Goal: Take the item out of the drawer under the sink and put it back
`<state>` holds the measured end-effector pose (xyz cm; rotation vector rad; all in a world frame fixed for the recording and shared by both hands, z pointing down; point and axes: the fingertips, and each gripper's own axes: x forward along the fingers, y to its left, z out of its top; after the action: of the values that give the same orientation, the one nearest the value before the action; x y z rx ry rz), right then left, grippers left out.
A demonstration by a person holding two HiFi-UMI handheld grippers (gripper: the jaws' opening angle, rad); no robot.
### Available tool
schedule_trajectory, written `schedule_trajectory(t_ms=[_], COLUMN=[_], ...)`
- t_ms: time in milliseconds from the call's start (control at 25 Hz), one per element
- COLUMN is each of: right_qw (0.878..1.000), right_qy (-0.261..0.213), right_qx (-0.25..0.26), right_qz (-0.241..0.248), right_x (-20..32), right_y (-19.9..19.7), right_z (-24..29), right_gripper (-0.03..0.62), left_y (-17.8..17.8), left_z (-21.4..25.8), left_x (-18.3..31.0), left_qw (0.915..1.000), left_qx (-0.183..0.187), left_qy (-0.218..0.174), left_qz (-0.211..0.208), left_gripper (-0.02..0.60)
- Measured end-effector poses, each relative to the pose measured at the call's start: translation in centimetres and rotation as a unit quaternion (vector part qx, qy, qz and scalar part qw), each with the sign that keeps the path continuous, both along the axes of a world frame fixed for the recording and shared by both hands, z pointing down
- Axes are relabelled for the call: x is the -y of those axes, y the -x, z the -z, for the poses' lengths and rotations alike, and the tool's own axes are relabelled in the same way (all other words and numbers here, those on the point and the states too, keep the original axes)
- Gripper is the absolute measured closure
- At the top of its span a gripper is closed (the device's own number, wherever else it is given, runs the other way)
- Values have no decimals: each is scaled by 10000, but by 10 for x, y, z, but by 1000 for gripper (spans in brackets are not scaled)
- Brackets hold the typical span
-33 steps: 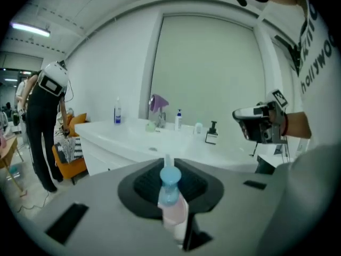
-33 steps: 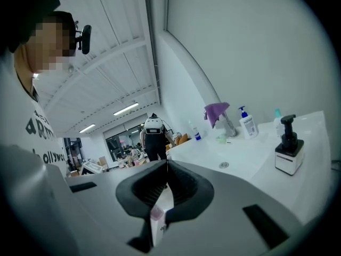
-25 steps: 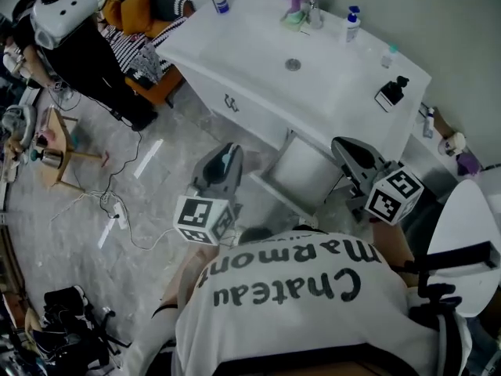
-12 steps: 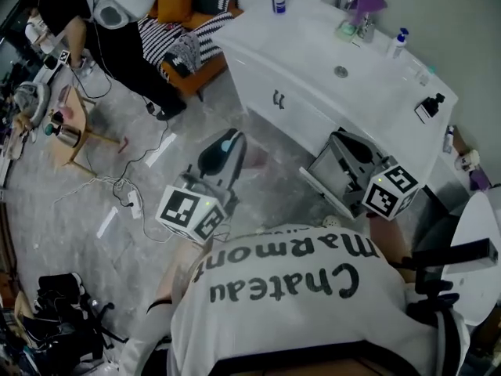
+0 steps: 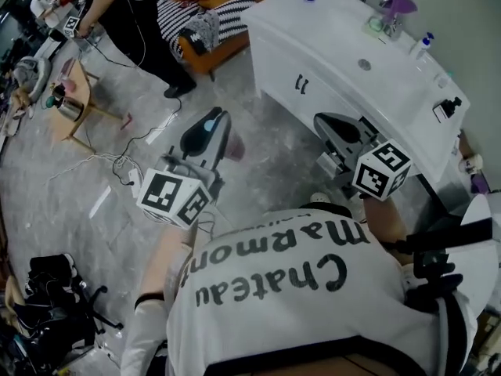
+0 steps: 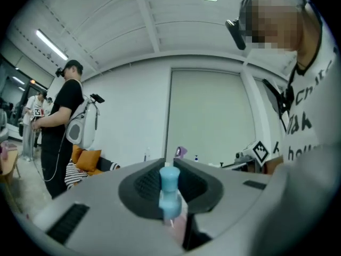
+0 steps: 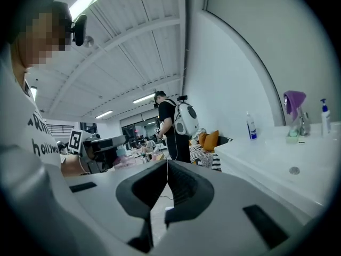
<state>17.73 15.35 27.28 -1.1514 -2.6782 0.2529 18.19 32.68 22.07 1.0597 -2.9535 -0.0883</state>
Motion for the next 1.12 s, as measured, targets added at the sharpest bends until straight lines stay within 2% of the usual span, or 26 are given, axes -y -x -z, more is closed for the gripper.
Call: schedule_trajectory(t_ms=[200, 400, 520, 840, 1120], right_qw=[9996, 9970, 9963, 9960, 9970], right_qy=[28, -267, -187, 41, 159], right_qx=[-37, -46, -74, 175, 219], right_qz=[266, 725, 841, 870, 721], right_x=[-42, -81, -95, -110, -93], right_y=[16, 19, 30, 64, 119], right_z=[8, 2, 0, 11, 13], right_gripper=[582, 582, 582, 582, 582], left_y=[2, 5, 10, 34, 84], left_z=[11, 11, 11, 25, 31], left_x=[-43, -61, -66, -73, -58], left_qw=[9980, 9961, 9957, 9959, 9974], left_qx=[85, 13, 41, 289, 296], left_qy=[-252, -507, -435, -320, -260], left_qz=[579, 720, 820, 789, 597], left_gripper=[525, 525, 525, 525, 525])
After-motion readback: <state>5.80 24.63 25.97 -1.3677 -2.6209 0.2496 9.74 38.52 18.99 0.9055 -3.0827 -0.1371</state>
